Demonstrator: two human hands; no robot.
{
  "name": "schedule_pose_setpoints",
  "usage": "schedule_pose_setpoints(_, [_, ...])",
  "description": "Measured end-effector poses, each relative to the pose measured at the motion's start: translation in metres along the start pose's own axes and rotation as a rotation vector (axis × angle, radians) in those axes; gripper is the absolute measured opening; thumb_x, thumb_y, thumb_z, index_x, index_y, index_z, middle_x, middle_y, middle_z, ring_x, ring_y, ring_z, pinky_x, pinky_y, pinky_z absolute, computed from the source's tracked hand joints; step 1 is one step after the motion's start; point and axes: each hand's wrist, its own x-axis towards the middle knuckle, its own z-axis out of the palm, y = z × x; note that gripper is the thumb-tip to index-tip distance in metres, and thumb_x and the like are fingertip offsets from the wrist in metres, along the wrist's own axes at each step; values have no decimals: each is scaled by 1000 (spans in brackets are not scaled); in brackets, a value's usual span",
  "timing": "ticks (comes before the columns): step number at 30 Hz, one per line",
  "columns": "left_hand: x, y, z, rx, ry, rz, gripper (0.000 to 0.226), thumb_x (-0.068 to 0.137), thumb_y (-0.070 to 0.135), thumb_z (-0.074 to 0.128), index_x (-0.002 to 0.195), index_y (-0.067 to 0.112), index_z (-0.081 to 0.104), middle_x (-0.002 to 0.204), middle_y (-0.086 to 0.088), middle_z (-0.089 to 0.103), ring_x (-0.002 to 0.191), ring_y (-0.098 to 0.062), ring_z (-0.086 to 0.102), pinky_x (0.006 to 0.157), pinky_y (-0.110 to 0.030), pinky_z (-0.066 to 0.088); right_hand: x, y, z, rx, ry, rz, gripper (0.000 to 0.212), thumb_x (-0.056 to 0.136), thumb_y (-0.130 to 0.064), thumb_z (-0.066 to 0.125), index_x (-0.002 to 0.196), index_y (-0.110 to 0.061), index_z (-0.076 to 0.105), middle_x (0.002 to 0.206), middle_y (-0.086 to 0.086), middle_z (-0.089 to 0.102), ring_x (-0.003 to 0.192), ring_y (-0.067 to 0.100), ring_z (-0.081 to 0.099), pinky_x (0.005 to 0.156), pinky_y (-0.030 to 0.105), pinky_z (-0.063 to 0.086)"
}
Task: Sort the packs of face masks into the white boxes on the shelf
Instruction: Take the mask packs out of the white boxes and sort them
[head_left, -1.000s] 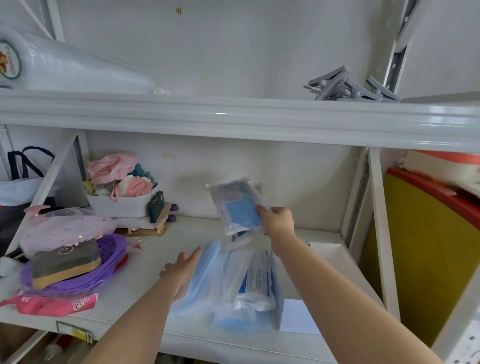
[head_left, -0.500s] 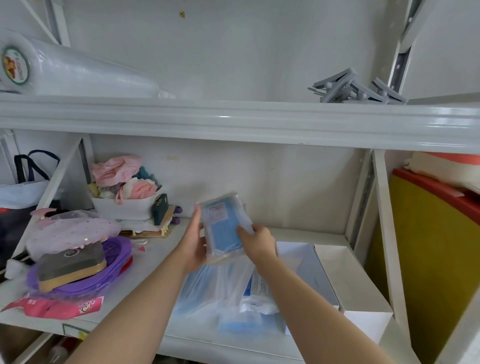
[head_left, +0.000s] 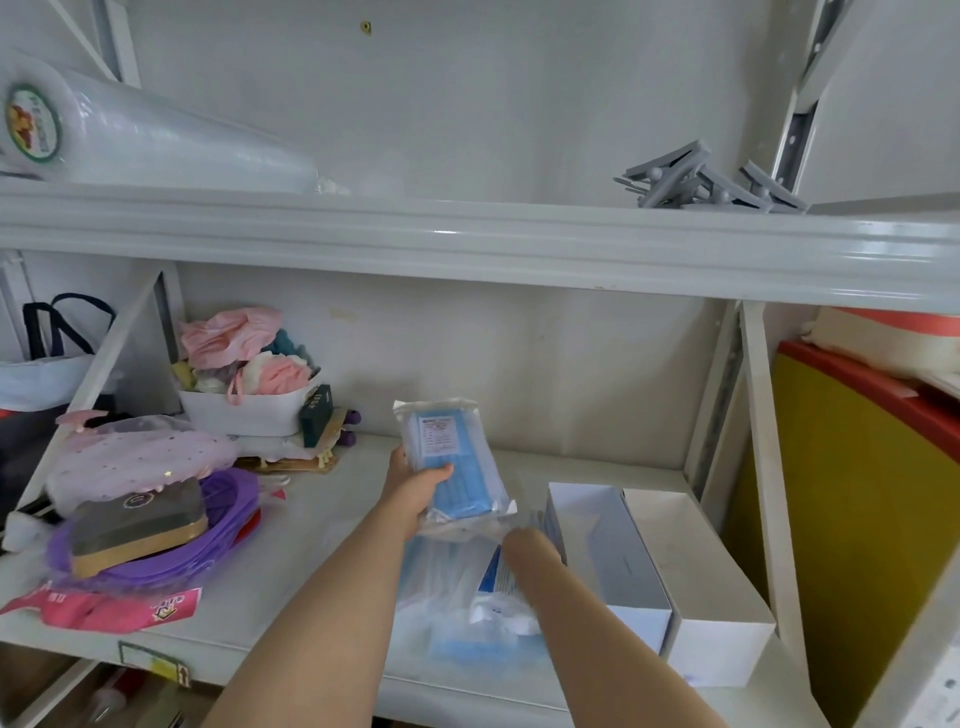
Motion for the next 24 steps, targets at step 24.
schedule_pose_setpoints(24, [18, -52, -12, -180, -123, -172, 85, 58, 33, 85, 132, 19, 46, 120, -15, 65, 106, -36, 66, 90, -58, 53, -31, -58, -71, 39, 582, -647, 37, 90, -21, 60, 125, -12, 54, 132, -1, 43, 102, 28, 61, 88, 33, 47])
